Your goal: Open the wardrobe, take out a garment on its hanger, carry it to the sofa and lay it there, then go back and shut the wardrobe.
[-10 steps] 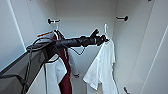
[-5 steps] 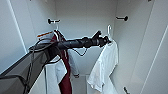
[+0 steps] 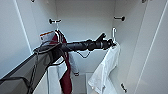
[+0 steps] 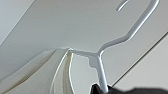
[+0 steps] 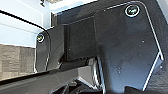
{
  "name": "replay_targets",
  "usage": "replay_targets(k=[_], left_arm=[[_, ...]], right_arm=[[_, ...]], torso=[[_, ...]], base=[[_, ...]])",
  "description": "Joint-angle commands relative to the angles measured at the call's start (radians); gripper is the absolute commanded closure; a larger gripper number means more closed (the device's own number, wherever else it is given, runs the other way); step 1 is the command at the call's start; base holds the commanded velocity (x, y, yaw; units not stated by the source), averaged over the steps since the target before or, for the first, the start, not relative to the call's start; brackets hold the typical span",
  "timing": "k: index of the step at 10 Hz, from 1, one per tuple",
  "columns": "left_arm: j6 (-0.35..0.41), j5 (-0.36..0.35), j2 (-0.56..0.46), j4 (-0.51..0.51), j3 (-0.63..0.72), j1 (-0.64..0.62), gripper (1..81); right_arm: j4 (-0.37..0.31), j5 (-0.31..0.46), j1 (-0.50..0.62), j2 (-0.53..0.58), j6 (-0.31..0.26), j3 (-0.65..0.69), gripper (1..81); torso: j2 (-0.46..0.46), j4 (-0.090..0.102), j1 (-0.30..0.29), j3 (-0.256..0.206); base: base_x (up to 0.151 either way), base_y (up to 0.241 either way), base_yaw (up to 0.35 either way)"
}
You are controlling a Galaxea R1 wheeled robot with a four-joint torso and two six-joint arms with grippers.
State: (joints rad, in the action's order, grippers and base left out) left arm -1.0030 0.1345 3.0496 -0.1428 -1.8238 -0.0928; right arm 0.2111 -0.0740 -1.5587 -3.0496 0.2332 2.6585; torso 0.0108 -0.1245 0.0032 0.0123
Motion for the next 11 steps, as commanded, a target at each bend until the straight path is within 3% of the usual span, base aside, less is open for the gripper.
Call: replay_targets(k=[1,4,11], left_arm=[[0.003,-0.047,-0.006,-0.018,0.014,-0.184,81.1],[0.004,-0.108,-0.030,-0.020,0.055,-0.153,81.1],[0.000,-0.168,-0.110,-0.080,0.193,-0.057,81.1]], right_arm=[[-0.002,0.046,0.047,-0.004,-0.002,-0.011,1.0],[-0.002,0.046,0.047,-0.004,-0.002,-0.006,1.0],[-0.004,0.046,0.048,-0.004,-0.001,-0.006,1.0]], torso=[[0.000,0.000,0.000,0.000],[0.000,0.000,0.000,0.000],[0.000,0.000,0.000,0.000]], base=[[-0.094,0.000,0.000],[-0.094,0.000,0.000],[-0.093,0.000,0.000]])
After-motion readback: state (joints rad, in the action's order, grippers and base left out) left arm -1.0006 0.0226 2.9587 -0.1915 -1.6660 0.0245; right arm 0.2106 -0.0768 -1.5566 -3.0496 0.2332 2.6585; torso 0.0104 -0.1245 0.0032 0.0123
